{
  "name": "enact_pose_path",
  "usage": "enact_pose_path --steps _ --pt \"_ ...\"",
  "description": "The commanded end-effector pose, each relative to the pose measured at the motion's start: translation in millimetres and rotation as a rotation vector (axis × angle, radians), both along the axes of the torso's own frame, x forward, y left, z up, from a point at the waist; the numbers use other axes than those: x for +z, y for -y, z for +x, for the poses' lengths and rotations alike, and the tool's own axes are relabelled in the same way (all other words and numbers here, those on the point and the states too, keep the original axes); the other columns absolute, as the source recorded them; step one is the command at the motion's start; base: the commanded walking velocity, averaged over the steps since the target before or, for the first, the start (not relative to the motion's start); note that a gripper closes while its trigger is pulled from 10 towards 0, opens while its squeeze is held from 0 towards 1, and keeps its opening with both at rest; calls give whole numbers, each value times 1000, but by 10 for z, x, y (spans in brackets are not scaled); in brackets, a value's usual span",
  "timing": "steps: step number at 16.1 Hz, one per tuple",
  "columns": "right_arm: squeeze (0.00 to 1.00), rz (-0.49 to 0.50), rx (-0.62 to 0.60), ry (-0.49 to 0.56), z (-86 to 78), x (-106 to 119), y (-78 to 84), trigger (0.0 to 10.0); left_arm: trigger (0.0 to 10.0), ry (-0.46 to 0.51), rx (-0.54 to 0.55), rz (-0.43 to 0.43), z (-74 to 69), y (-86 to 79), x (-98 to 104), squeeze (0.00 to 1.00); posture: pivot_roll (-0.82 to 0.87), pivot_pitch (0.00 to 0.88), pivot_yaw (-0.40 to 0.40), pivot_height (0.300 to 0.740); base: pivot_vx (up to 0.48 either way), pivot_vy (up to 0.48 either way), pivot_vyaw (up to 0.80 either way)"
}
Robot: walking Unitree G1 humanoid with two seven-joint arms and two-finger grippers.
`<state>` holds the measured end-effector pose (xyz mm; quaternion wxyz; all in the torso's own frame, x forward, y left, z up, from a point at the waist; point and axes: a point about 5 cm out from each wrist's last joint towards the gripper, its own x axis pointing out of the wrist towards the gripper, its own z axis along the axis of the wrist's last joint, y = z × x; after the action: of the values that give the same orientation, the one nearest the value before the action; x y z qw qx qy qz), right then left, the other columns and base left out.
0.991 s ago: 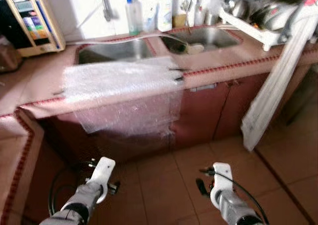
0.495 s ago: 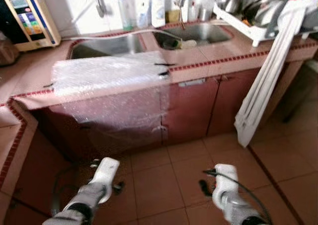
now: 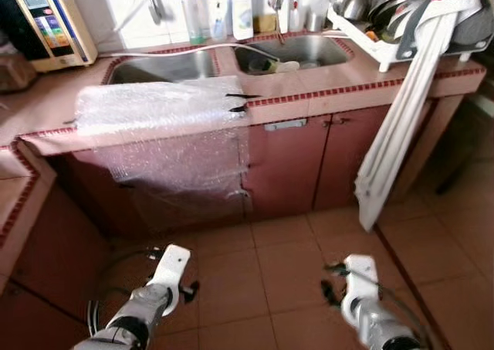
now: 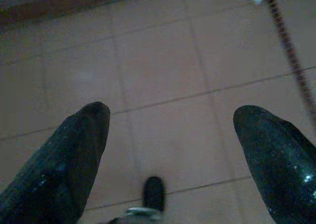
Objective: Kitchen organization
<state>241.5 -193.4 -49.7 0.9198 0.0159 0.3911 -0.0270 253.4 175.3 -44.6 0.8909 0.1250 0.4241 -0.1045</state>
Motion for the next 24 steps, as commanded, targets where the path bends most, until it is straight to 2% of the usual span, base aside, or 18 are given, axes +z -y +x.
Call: enact_pose_path --steps 1,3,14,24 --pt "0 25 24 -7 2 -19 -140 10000 10000 8 24 19 16 -124 27 0 -151 0 63 740 0 0 0" --pt "0 21 28 -10 2 -20 -142 10000 10000 10 21 17 21 -122 31 0 -153 0 63 740 0 0 -238" --pt "0 18 29 -16 -10 -27 -135 10000 10000 13 4 4 33 -89 37 0 -153 0 59 740 0 0 -780" --pt "0 22 20 -15 -15 -31 -138 10000 10000 8 -5 -3 23 -87 32 0 -154 0 63 740 289 0 -787"
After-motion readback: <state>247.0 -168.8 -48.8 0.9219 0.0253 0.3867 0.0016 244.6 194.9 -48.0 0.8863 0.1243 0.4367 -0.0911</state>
